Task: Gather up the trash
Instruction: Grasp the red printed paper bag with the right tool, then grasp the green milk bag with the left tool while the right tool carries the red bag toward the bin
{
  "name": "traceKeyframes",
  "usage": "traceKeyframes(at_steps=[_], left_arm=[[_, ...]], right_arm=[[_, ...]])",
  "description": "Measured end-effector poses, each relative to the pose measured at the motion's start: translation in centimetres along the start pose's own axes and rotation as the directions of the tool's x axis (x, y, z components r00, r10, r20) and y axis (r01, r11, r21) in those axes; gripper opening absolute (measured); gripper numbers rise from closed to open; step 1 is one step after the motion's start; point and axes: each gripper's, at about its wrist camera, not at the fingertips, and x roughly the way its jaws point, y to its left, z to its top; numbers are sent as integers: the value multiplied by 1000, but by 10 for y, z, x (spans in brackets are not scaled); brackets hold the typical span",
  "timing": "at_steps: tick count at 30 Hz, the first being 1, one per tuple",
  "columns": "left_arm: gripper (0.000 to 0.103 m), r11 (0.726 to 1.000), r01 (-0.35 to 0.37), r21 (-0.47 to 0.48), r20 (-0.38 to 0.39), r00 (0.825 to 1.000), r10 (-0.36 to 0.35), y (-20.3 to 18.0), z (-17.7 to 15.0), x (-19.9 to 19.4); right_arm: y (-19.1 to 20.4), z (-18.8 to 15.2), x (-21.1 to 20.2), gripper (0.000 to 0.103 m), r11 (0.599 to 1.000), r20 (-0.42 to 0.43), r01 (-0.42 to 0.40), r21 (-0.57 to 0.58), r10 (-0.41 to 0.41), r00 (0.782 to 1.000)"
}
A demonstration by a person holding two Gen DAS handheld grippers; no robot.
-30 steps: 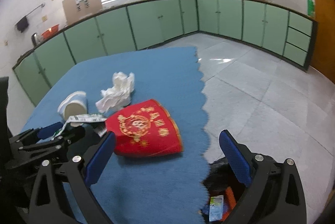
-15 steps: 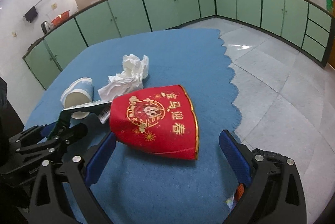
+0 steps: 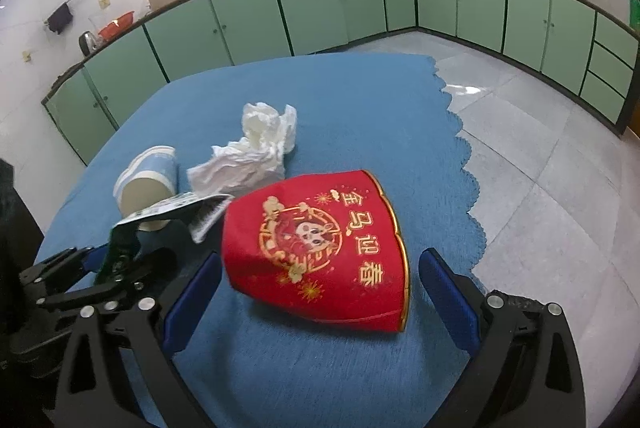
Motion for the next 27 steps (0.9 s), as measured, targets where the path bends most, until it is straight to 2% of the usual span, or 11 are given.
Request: traceKeyframes(at_steps=[1, 3, 4, 13, 27], left_arm=[[57, 1000, -1, -1, 1, 1000, 1, 1, 0, 0], [57, 1000, -5, -3, 3, 1000, 5, 1, 1, 0], [57, 1000, -5, -2, 4, 1000, 5, 2, 1, 0], [56, 1000, -8, -2, 21, 1000, 8, -3, -2, -4], [55, 996, 78, 45, 66, 995, -81, -24, -7, -45]], right_arm=[[-1, 0, 1, 95, 1000, -3, -3, 3, 3, 1000], [-4, 0, 4, 82, 1000, -16, -27, 16, 27, 999], [-5, -1, 4, 81, 999, -18, -34, 23, 35, 999], [-8, -1, -18, 80, 998, 30, -54, 24, 54, 998], [-18, -14, -84, 81, 1000, 105, -12, 21, 9, 994]])
